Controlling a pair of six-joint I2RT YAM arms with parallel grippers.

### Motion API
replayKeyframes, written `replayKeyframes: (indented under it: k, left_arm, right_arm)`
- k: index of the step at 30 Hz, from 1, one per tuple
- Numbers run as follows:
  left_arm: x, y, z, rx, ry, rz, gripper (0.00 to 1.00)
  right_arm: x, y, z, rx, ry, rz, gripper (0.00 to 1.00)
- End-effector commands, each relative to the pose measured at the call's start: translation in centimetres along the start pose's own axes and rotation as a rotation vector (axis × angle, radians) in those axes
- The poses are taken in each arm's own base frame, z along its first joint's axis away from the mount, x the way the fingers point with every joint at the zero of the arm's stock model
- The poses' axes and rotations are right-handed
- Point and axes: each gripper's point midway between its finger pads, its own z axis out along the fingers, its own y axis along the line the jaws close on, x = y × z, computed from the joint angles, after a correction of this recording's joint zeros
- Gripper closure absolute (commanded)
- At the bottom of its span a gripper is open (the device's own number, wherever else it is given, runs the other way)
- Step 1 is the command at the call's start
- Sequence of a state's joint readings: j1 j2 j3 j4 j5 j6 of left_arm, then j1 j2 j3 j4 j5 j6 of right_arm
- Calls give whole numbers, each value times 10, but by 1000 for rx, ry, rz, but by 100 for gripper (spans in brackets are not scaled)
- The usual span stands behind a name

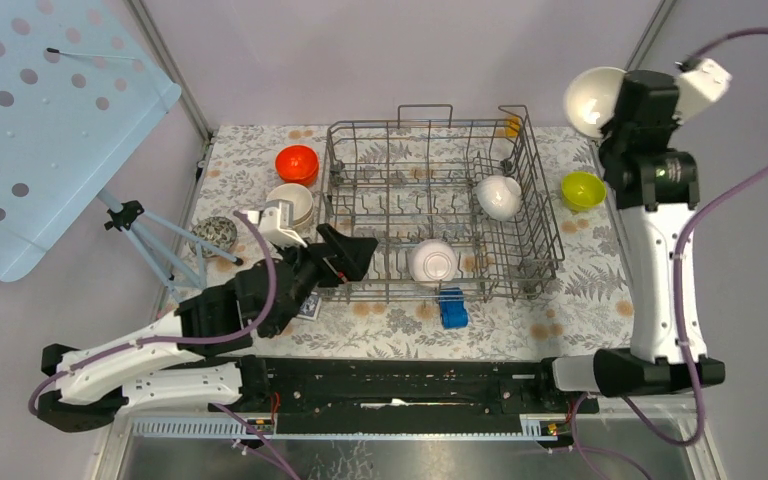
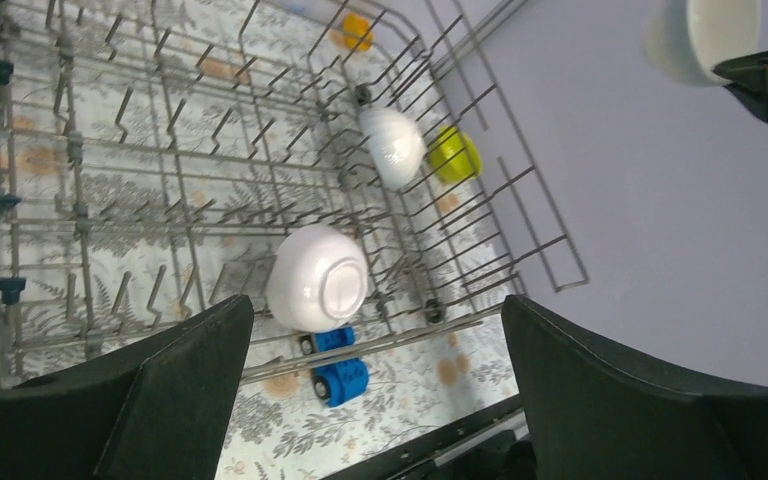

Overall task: Unload the bowls from the dish rack
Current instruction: Place the bowl at the center of the board.

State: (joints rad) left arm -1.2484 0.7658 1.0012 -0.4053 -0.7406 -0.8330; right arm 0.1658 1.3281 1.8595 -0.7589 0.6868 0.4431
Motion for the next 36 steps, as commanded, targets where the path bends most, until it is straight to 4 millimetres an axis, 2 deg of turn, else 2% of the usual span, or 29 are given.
replayKeyframes:
  k: [1, 4, 6, 14, 17, 22, 27, 31, 36]
  left_arm:
    - [7, 6, 9, -23, -28, -33, 1]
    - [19, 10, 11, -26, -6, -42, 1]
    - [23, 14, 11, -26, -2, -48, 1]
    - [42, 31, 14, -34, -6, -74, 1]
    - [55, 36, 18, -39, 14, -70, 1]
    - [76, 40, 26, -60, 62, -46, 1]
    - [86, 48, 28, -78, 74, -30, 1]
    - [90, 53, 28, -85, 80, -24, 1]
    - [94, 59, 28, -102, 85, -19, 1]
  right_arm:
    - [9, -56, 52, 185, 36, 221, 100]
    - [47, -105, 76, 332, 117, 280, 100]
    - [69, -131, 84, 406, 163, 298, 100]
    - [159, -186, 97, 508, 264, 315, 100]
    - [182, -193, 104, 493, 250, 309, 100]
    - [228, -201, 113, 497, 320, 300, 100]
    - [242, -201, 125, 455, 316, 295, 100]
    - [261, -206, 130, 453, 367, 288, 100]
    - [268, -204, 134, 443, 384, 295, 100]
